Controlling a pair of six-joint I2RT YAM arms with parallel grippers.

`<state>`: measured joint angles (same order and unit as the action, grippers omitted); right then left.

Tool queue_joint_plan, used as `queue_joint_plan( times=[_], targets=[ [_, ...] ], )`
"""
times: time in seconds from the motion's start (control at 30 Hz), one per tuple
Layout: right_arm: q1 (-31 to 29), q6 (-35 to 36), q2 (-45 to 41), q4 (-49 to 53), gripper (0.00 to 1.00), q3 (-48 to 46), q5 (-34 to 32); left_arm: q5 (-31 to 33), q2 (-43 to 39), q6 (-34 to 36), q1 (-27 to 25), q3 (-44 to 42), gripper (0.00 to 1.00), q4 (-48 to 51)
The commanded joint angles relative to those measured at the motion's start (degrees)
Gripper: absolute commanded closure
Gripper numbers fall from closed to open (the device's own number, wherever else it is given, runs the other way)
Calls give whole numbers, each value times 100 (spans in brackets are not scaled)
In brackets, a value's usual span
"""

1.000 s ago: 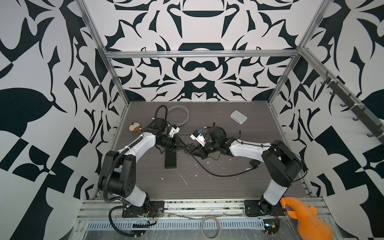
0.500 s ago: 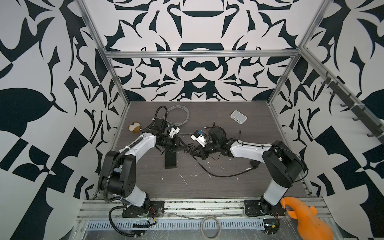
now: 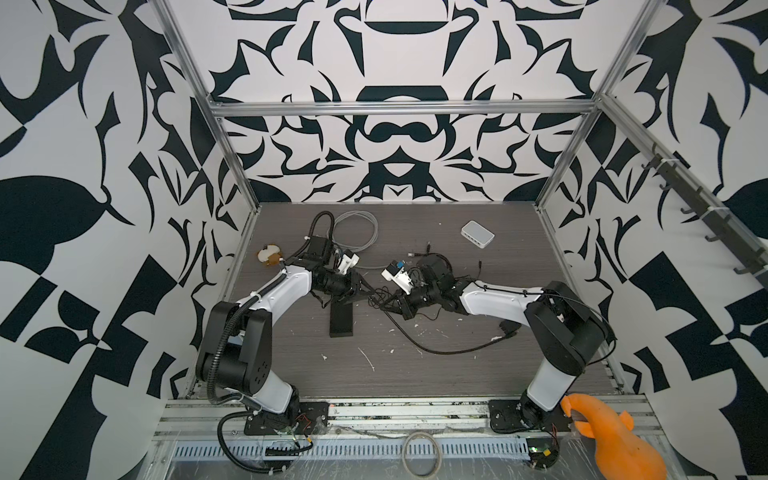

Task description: Insert the plug into the switch port

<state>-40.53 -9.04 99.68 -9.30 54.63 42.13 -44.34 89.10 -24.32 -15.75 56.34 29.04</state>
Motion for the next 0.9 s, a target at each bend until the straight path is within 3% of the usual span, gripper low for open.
queue_joint_plan(
  times=[0.0, 0.87],
  targets=[
    [-25, 52, -219, -190, 100, -80, 23, 79, -136, -62, 2, -104, 72, -68],
    [-57, -45, -278, -310, 100, -94, -196, -75, -135, -103, 59, -248, 76, -140]
  ],
)
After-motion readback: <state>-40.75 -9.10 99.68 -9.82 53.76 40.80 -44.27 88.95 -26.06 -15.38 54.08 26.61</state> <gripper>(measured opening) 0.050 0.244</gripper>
